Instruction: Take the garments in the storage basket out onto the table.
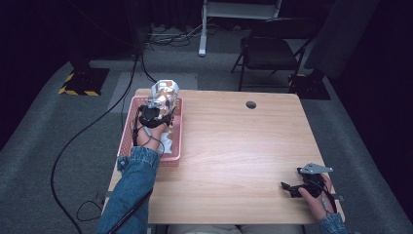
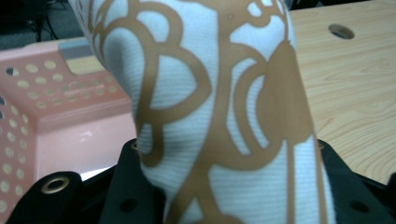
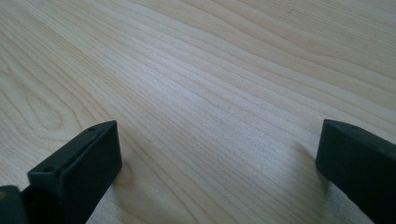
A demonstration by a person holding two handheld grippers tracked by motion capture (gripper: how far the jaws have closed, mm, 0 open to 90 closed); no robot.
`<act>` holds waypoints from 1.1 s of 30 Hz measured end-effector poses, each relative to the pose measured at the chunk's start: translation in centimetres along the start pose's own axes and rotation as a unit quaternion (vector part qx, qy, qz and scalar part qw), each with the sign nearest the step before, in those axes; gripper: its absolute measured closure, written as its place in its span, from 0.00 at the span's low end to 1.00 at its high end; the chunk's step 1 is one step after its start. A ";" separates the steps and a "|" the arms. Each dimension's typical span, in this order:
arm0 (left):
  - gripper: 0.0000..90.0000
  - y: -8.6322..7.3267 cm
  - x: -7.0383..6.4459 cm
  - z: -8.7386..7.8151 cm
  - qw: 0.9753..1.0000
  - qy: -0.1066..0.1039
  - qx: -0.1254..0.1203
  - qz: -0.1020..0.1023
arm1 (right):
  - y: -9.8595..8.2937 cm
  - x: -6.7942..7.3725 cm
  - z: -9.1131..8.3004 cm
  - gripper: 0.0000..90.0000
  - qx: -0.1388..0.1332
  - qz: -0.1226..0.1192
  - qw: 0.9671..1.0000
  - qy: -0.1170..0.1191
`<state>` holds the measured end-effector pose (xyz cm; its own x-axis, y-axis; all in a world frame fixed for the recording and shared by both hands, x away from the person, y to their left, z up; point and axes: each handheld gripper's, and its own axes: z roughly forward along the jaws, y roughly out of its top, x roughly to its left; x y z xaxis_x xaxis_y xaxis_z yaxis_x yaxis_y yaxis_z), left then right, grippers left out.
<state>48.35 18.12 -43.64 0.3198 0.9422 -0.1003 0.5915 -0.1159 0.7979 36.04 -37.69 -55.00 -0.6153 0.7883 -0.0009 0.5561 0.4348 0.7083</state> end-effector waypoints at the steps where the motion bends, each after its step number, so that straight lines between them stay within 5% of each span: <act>1: 0.65 0.0 0.0 0.0 1.000 0.000 0.000 0.000 | 0.0 0.0 0.0 0.00 0.000 0.000 1.000 0.000; 19: 0.65 2.5 -3.0 -1.9 0.999 -0.035 -0.033 0.014 | 0.0 0.0 0.0 0.00 0.000 0.000 1.000 -0.001; 33: 0.65 3.8 -7.2 -1.8 0.995 -0.080 -0.048 0.040 | 0.0 0.0 0.0 0.00 0.000 0.000 1.000 -0.001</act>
<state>46.94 11.41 -38.85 0.4811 0.8682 -0.1213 0.4889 -0.1508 0.8592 36.05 -37.69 -55.00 -0.6137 0.7895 -0.0018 0.5563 0.4340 0.7086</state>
